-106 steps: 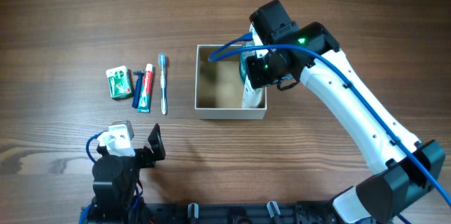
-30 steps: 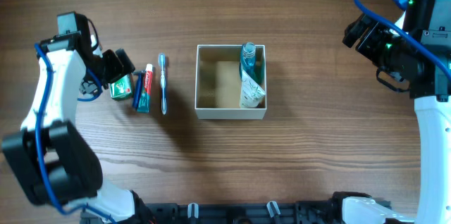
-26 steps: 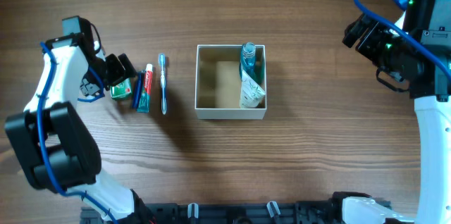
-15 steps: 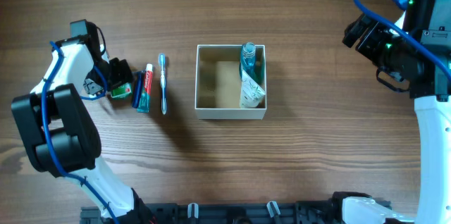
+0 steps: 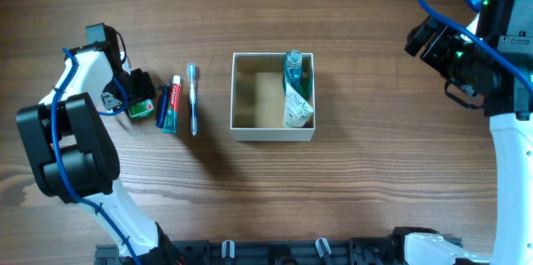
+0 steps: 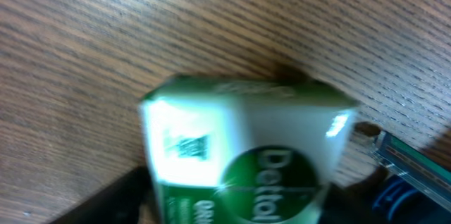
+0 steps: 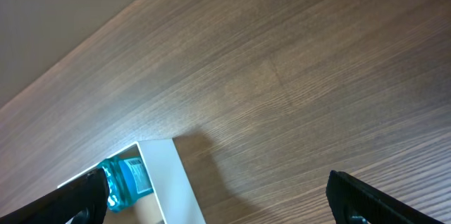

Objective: Pack container
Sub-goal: 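Reach the left gripper to the green Dettol soap and grasp it, then carry the soap into the box and release it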

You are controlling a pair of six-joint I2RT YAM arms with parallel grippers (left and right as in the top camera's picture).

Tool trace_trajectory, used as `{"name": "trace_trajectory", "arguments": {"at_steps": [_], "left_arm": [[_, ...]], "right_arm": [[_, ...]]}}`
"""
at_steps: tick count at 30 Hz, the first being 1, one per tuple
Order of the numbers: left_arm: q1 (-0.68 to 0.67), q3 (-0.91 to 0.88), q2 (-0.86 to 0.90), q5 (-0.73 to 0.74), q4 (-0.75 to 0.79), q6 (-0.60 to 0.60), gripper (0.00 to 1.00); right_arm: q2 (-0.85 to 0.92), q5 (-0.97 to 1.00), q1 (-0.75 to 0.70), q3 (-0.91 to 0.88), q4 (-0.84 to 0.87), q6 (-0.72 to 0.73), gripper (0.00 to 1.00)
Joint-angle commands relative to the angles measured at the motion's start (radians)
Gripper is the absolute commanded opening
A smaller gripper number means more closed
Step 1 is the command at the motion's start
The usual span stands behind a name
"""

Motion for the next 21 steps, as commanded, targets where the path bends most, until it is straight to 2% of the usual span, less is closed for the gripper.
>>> {"name": "trace_trajectory", "arguments": {"at_steps": [1,4,6,15,21], "left_arm": [[0.0,0.005,0.037,-0.005,0.006,0.018,0.6],[0.0,0.005,0.032,0.0,-0.002,0.017,0.47],[0.0,0.005,0.011,0.004,-0.008,0.016,0.43],[-0.058,0.084,-0.272,0.068,-0.132,0.01,0.41],[-0.253,0.084,-0.48,0.165,-0.168,-0.041,0.4]], "right_arm": [[-0.002,-0.009,-0.001,0.016,0.001,0.014,1.0],[-0.002,-0.009,-0.001,0.016,0.001,0.014,1.0],[-0.002,-0.009,-0.001,0.016,0.001,0.014,1.0],[-0.002,-0.009,-0.001,0.016,0.001,0.014,1.0],[-0.002,-0.009,-0.001,0.016,0.001,0.014,1.0]]}}
